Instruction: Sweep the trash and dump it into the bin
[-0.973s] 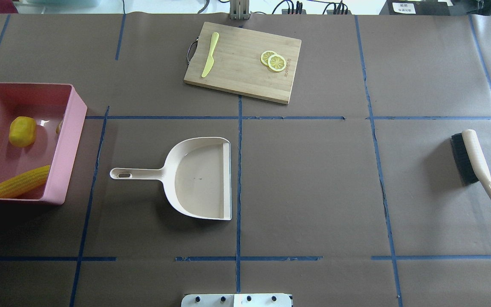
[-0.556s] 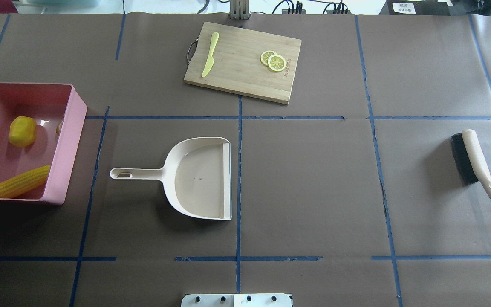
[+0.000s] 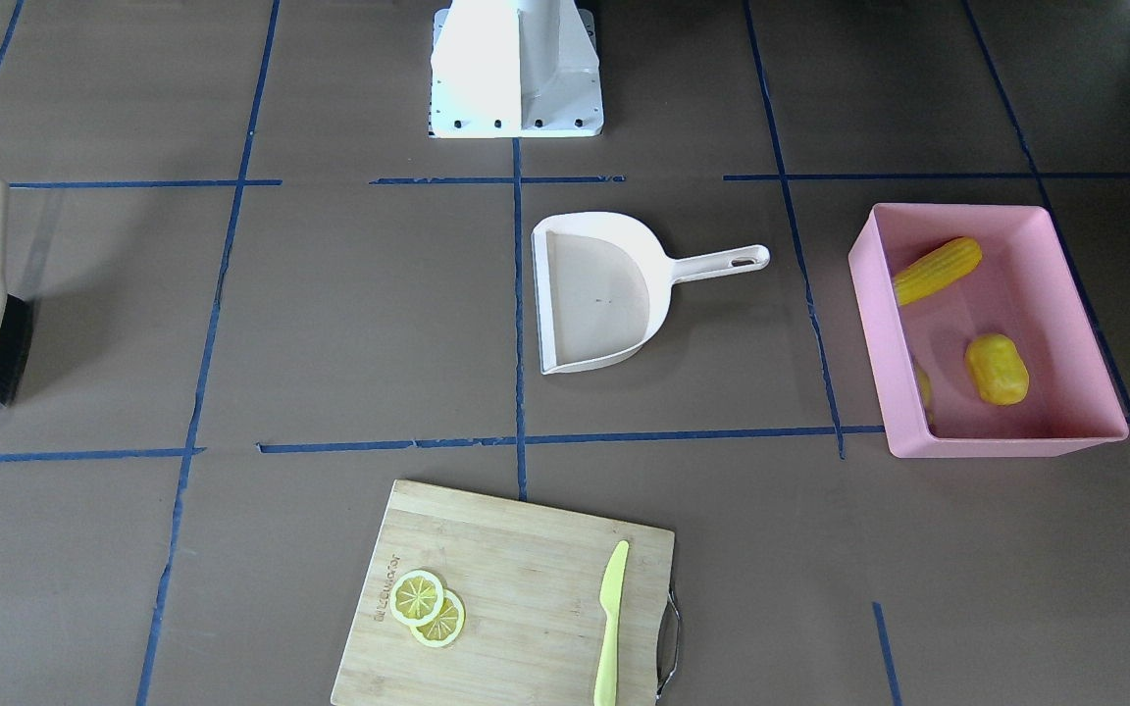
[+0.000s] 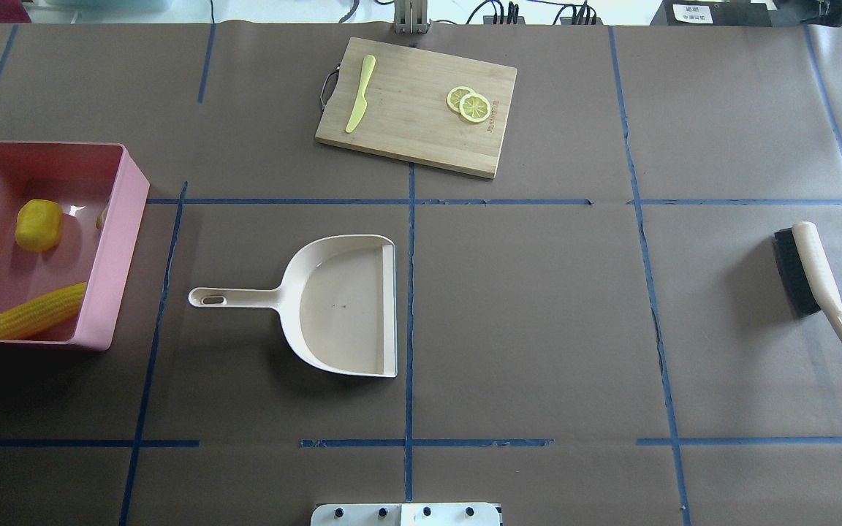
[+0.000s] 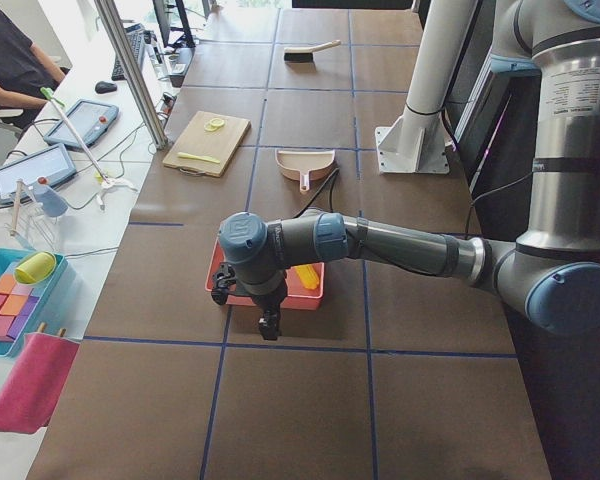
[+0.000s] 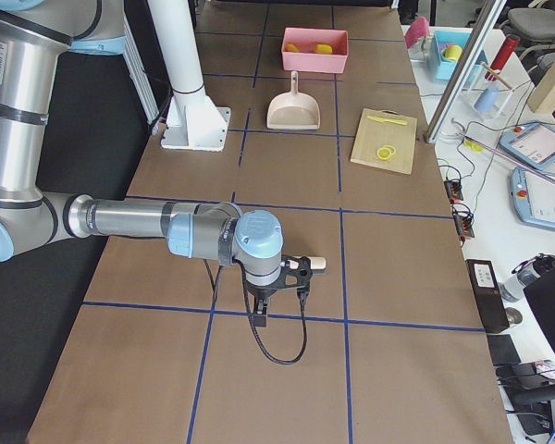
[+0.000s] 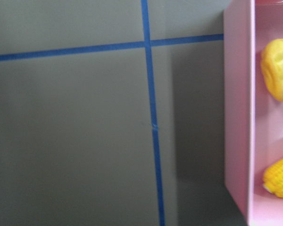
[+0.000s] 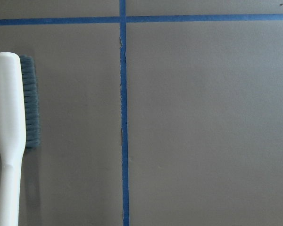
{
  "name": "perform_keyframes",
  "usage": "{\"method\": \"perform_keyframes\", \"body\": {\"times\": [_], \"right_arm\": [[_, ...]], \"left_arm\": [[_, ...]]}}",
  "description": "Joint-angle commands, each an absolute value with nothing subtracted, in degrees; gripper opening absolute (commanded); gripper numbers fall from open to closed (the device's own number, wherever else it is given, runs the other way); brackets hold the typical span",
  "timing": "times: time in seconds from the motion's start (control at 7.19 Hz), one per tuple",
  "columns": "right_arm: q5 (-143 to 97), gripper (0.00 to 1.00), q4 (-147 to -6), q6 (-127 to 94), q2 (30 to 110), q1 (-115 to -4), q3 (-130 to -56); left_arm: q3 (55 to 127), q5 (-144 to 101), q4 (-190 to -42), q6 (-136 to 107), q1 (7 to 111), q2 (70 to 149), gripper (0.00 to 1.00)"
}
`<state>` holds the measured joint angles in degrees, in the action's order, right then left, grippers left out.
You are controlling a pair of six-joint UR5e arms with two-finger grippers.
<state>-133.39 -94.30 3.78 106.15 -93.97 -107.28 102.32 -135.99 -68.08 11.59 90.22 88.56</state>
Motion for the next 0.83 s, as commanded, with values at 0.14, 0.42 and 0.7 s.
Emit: {"method": "perform_keyframes", "body": {"times": [0.14, 0.42, 0.7], "right_arm": [[-133.4, 1.00, -94.3, 3.8, 106.3, -94.0, -107.2], [-133.4, 1.00, -94.2, 3.8, 106.3, -94.0, -107.1], [-133.4, 1.00, -94.0, 3.8, 106.1, -94.0, -106.9]], "left_arm": [[103.6, -131.7, -67.8, 12.2, 90.3, 87.9, 1.00], [102.8, -129.3, -69.8, 11.8, 90.1, 88.0, 1.00], [101.9, -129.3, -71.6, 11.9, 89.8, 88.3, 1.00]]}}
